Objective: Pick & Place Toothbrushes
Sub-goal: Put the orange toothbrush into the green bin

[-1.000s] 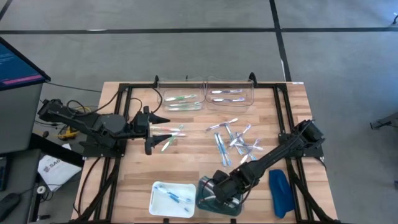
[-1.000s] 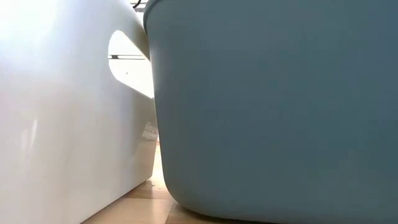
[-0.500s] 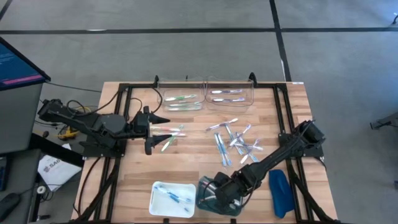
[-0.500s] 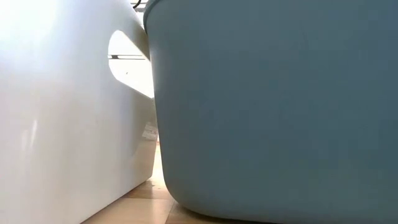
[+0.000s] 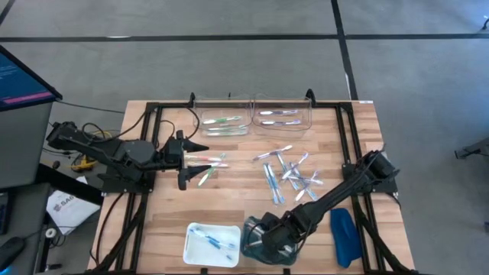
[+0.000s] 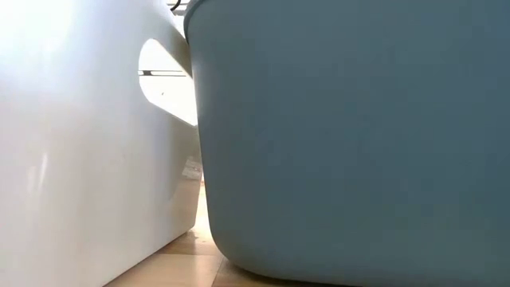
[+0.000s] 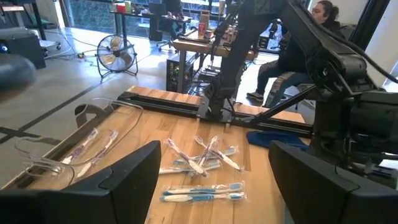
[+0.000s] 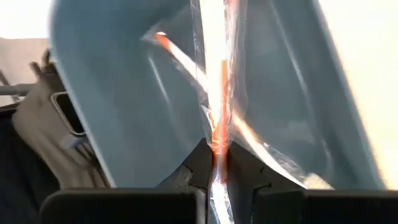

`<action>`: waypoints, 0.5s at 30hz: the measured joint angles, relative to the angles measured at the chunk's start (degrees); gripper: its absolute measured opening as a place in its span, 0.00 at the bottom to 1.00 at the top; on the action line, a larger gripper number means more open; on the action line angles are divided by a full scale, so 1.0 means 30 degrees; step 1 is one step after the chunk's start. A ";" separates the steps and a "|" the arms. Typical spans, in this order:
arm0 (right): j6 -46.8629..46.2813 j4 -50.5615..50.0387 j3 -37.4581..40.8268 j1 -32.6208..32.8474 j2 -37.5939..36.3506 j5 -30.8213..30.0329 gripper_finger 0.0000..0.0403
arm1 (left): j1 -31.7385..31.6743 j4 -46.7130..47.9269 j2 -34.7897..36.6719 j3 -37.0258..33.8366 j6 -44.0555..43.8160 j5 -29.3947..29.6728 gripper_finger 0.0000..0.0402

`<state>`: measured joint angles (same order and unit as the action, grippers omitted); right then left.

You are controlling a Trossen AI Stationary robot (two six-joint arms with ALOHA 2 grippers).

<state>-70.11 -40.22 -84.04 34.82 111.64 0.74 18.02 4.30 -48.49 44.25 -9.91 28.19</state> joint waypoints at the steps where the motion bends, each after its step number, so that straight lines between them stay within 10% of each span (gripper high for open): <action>1: 0.0000 0.0196 -0.0022 -0.0004 0.0044 0.0170 0.06 | 0.0000 0.0005 0.0000 0.0000 -0.0004 0.0006 0.73; 15: -0.0101 -0.0022 -0.0018 -0.0077 0.0071 0.1134 0.06 | -0.0005 -0.0002 -0.0005 0.0000 -0.0007 0.0006 0.73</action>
<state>-70.41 -40.29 -84.09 34.59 111.85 4.15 18.00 4.29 -48.51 44.25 -9.93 28.21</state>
